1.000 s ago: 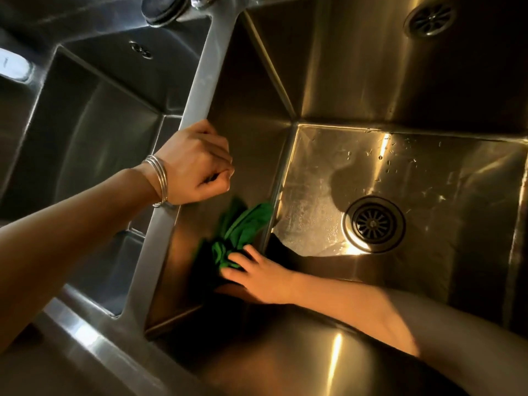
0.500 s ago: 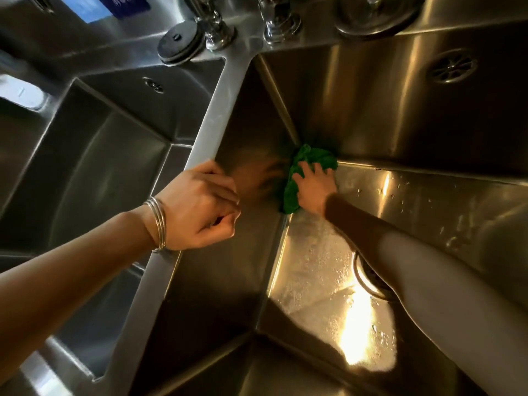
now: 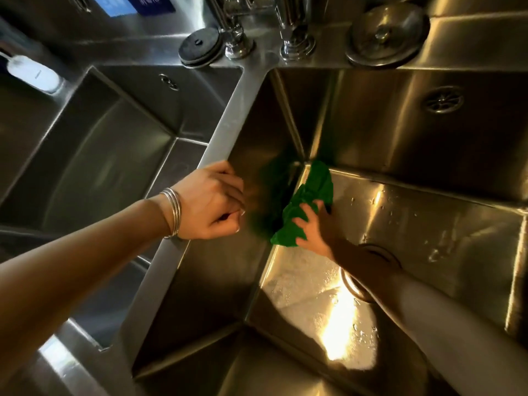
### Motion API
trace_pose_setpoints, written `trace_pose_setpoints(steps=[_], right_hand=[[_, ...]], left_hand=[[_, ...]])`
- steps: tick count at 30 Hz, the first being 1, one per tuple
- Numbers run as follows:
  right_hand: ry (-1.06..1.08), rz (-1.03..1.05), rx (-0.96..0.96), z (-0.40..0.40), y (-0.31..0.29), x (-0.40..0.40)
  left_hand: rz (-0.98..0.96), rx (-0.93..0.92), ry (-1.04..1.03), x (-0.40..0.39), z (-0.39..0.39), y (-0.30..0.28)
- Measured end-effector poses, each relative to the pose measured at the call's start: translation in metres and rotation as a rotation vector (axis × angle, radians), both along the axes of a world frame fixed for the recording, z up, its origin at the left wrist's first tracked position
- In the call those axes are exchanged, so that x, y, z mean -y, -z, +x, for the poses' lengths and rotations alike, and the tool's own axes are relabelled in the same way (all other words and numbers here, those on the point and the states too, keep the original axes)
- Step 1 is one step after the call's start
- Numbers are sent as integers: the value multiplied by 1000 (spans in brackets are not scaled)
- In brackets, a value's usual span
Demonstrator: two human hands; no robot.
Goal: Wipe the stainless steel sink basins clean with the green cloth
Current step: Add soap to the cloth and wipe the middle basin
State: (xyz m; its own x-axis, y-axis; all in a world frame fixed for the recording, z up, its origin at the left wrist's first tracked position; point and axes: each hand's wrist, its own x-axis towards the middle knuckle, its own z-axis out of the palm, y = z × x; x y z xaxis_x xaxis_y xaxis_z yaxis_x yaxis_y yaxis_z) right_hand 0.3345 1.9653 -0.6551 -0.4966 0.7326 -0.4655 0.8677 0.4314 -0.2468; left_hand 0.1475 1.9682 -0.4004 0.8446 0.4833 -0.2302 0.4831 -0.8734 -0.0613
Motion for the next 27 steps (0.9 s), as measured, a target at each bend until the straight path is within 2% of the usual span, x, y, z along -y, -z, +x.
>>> trace_pose_setpoints(steps=[1,4,5,6,7,9,11,14,15,18,20,21,22,24,25,27], right_hand=[[40,72,24,-7,6,7],[-182,74,122,-11,25,55],[-203,136,183,-2,29,61],[-135,283,153,10,34,56],[-98,298,131,21,26,50],[-248,269,100,29,5,43],[-227,192,61,20,-15,56],[31,168,-71,-2,-24,96],[2,97,-67,-8,-25,110],[-270,-84,-13,-11,-9,139],[-409,-234,-243,5,-10,144],[-241,-325,-453,12,-12,145],[-204,-273,-524,15,-9,143],[-373,91,-394,5,4,140],[-337,106,-365,-2,7,142],[-446,78,-214,-29,4,154]], left_hand=[[3,-4,-12,0,0,-2],[29,-13,-19,3,7,-8],[46,-22,-24,8,9,-8],[57,-30,-45,18,12,-9],[54,-43,-77,33,15,-9],[15,-83,-138,80,21,-9],[-29,-113,-229,139,17,-11],[-67,-42,-427,214,14,-11],[-81,-17,-491,230,14,-9],[-113,66,-648,250,18,-3],[-95,97,-673,251,20,2],[-102,104,-664,250,21,3],[-118,111,-651,249,21,5],[-154,111,-605,244,23,5],[-166,100,-579,241,24,3],[-186,69,-554,238,26,1]])
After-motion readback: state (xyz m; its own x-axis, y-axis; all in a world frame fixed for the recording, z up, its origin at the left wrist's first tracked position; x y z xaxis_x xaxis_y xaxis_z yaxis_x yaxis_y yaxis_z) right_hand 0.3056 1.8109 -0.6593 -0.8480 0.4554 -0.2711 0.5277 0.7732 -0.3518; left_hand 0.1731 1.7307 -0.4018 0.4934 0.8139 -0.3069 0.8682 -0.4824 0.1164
